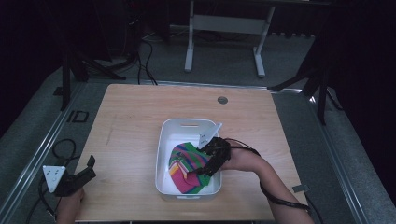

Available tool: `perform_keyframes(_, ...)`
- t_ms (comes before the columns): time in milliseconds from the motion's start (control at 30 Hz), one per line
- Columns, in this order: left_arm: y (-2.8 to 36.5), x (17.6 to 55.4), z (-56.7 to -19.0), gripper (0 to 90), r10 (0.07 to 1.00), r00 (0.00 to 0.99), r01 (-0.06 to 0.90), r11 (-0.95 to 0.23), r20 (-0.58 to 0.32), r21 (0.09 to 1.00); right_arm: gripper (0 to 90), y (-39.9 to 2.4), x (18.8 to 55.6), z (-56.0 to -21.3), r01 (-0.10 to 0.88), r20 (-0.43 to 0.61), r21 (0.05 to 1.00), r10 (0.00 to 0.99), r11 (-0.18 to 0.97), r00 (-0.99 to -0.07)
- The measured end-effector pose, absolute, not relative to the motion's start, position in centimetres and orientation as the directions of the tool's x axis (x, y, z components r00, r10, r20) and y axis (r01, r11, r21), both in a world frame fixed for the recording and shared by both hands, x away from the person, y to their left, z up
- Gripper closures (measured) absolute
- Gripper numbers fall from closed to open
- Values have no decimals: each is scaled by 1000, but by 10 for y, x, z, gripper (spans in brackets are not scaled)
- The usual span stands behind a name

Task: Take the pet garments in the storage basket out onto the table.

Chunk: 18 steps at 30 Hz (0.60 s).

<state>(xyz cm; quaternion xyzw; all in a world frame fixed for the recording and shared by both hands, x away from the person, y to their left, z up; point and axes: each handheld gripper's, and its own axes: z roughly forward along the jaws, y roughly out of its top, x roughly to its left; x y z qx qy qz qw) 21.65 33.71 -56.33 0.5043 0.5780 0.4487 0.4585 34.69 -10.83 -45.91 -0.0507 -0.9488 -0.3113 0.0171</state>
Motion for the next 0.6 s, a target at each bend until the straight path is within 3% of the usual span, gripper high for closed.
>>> perform_keyframes(300,337,216,-563,9,995,-67,172,88,-78,981,142,-79,349,-470,92,64,560,68,823,-996)
perform_keyframes(600,338,216,-563,9,994,-67,171,92,-82,981,142,-57,358,-477,113,34,514,112,850,-993)
